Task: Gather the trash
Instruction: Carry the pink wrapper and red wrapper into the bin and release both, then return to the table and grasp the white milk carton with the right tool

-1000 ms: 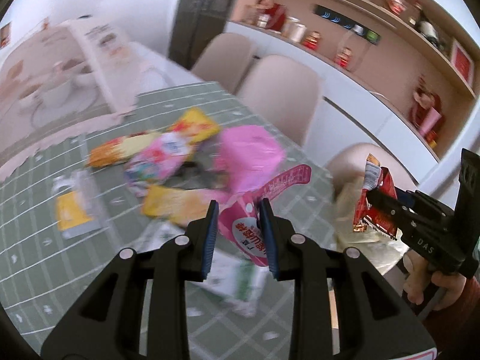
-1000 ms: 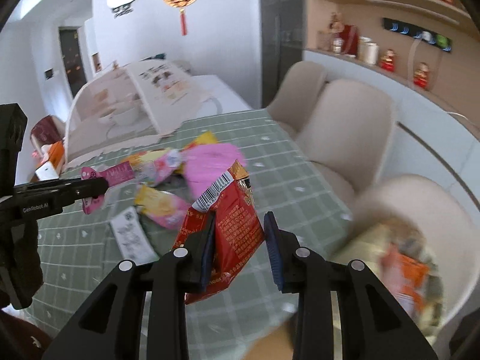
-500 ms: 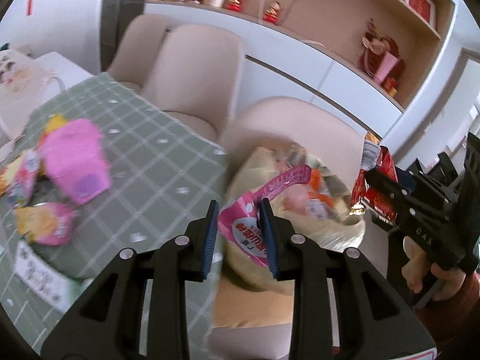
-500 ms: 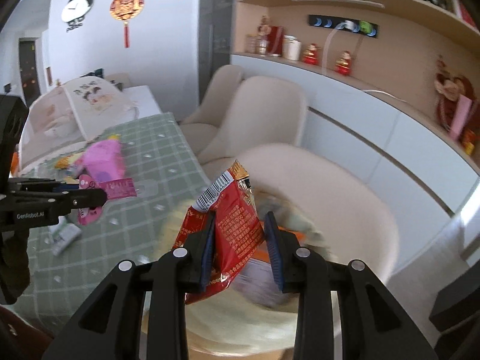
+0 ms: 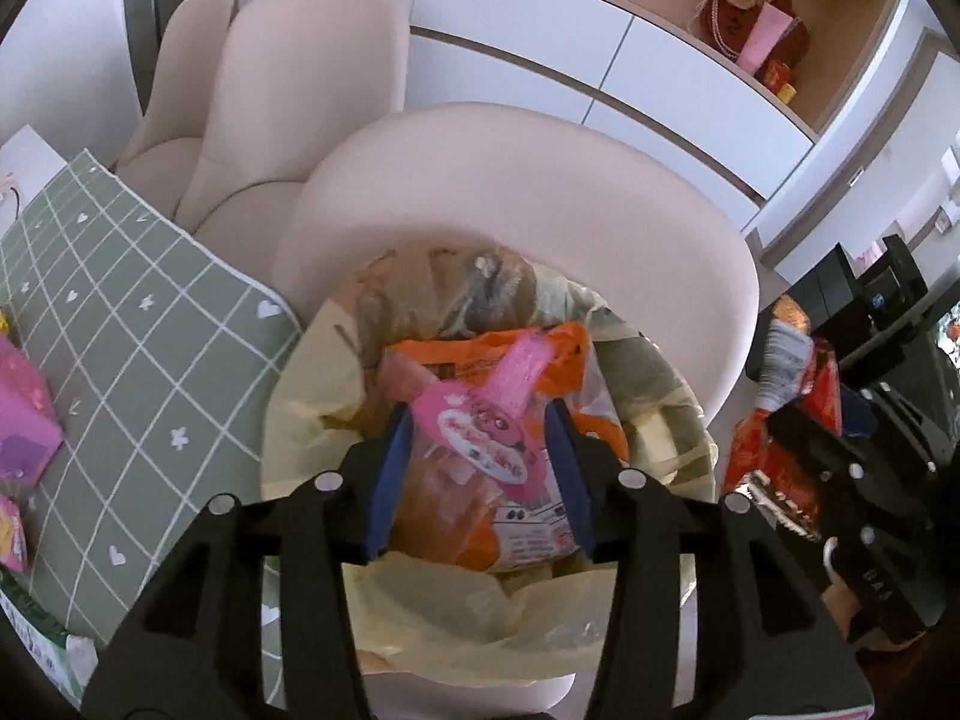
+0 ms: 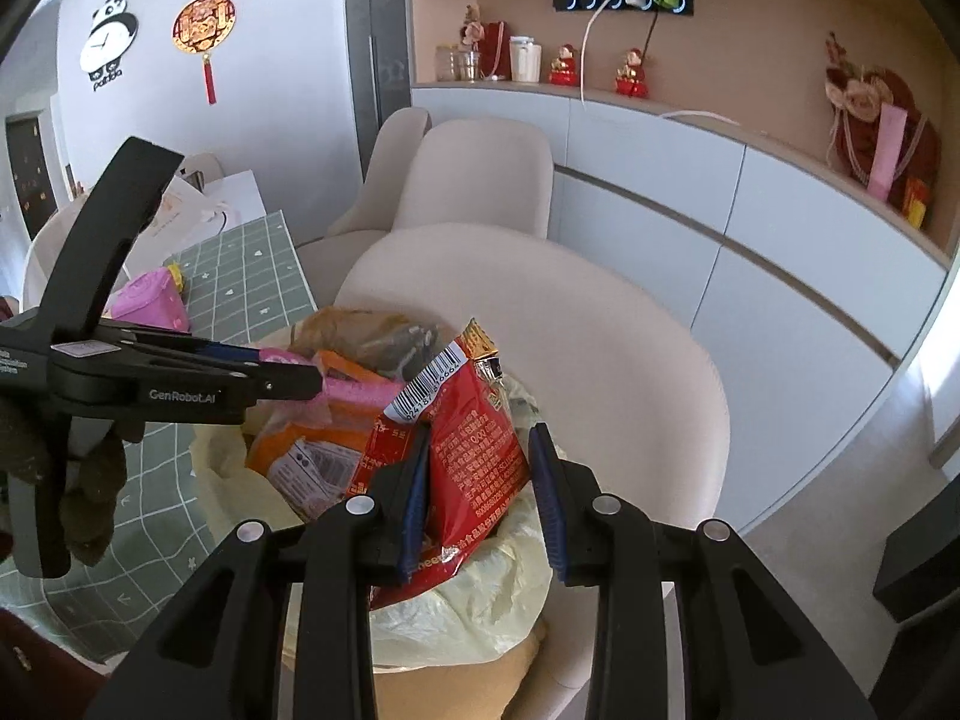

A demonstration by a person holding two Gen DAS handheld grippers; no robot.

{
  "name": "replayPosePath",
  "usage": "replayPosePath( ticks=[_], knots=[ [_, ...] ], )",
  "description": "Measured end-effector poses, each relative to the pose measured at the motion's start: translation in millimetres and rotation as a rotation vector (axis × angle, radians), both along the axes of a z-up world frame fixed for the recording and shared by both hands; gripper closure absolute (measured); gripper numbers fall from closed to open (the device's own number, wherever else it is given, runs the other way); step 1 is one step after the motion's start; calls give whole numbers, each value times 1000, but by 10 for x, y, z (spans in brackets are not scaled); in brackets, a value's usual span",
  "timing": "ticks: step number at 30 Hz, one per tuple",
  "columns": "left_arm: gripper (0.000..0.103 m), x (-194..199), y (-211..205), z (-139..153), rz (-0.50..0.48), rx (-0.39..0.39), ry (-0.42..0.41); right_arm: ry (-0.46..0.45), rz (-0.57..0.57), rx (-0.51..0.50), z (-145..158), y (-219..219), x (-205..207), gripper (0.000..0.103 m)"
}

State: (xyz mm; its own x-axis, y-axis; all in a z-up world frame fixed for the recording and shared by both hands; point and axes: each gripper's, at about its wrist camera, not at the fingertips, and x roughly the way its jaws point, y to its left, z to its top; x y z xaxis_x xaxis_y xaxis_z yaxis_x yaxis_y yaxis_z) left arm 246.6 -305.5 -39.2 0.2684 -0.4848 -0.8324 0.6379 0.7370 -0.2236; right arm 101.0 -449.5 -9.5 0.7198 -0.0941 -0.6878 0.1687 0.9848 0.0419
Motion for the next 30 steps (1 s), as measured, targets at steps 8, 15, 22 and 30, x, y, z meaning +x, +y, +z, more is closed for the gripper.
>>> replayPosePath(
  ticks=[8, 15, 22, 30],
  knots=[
    [55, -22, 319, 242, 65, -48, -31, -2, 54, 65, -97, 124, 317, 72],
    [55, 19, 995, 312, 184, -52, -29, 87, 103, 74, -280, 377, 935, 72],
    [55, 8, 1607, 153, 290, -37, 15, 253, 105, 107, -681, 480, 1147, 72],
    [55, 3, 1996, -50, 352, -32, 66, 284, 67, 108, -685, 472, 1085, 71]
  ],
)
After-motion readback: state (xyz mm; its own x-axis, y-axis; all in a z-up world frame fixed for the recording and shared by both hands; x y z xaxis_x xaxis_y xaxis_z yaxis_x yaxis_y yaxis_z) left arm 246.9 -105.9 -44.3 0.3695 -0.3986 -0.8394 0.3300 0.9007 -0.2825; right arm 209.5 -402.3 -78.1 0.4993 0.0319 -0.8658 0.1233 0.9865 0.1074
